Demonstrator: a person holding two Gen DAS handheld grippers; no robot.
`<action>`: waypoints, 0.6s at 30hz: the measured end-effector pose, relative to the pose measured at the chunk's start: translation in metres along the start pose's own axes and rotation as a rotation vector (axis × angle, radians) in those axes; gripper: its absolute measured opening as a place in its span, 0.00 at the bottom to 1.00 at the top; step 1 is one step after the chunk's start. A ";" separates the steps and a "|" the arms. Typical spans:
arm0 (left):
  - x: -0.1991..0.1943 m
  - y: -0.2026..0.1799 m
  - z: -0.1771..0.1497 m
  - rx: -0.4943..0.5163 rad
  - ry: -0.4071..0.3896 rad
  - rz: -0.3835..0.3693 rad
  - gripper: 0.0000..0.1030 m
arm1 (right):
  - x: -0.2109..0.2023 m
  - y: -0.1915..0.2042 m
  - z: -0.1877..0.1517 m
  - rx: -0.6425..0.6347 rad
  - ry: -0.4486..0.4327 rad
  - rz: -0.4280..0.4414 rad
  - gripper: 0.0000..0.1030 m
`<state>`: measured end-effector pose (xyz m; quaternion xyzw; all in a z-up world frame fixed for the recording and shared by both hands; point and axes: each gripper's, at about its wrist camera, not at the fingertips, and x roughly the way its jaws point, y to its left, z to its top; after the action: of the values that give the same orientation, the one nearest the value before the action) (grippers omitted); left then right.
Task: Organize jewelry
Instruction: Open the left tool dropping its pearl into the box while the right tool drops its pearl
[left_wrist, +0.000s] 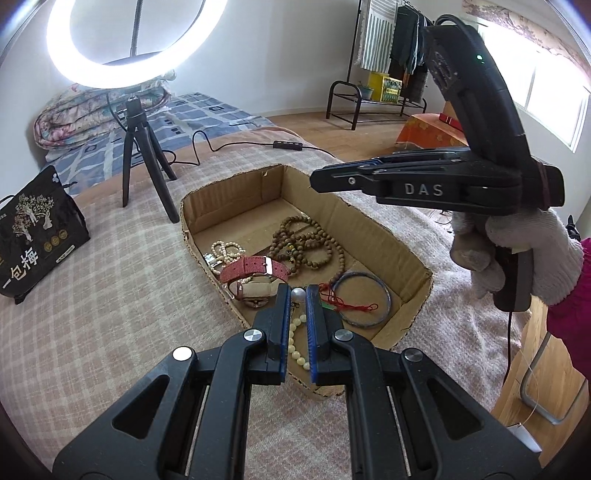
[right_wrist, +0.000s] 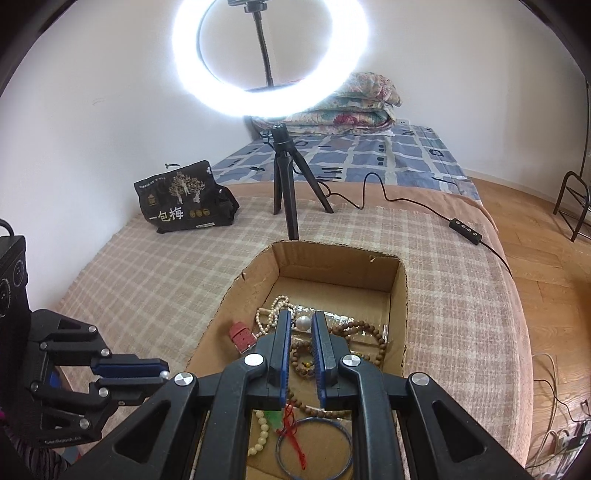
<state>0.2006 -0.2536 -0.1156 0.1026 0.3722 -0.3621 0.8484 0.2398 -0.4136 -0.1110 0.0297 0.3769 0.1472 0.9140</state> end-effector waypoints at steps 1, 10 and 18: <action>0.001 0.000 0.001 0.002 0.000 -0.002 0.06 | 0.002 -0.001 0.001 0.003 0.001 -0.001 0.09; 0.006 -0.002 0.002 0.005 0.001 -0.003 0.06 | 0.014 -0.009 0.003 0.023 0.014 -0.004 0.12; 0.008 -0.004 0.003 0.012 -0.003 -0.005 0.07 | 0.016 -0.010 0.000 0.039 0.011 -0.028 0.27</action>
<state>0.2035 -0.2621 -0.1186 0.1061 0.3691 -0.3667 0.8474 0.2536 -0.4188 -0.1233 0.0414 0.3849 0.1271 0.9132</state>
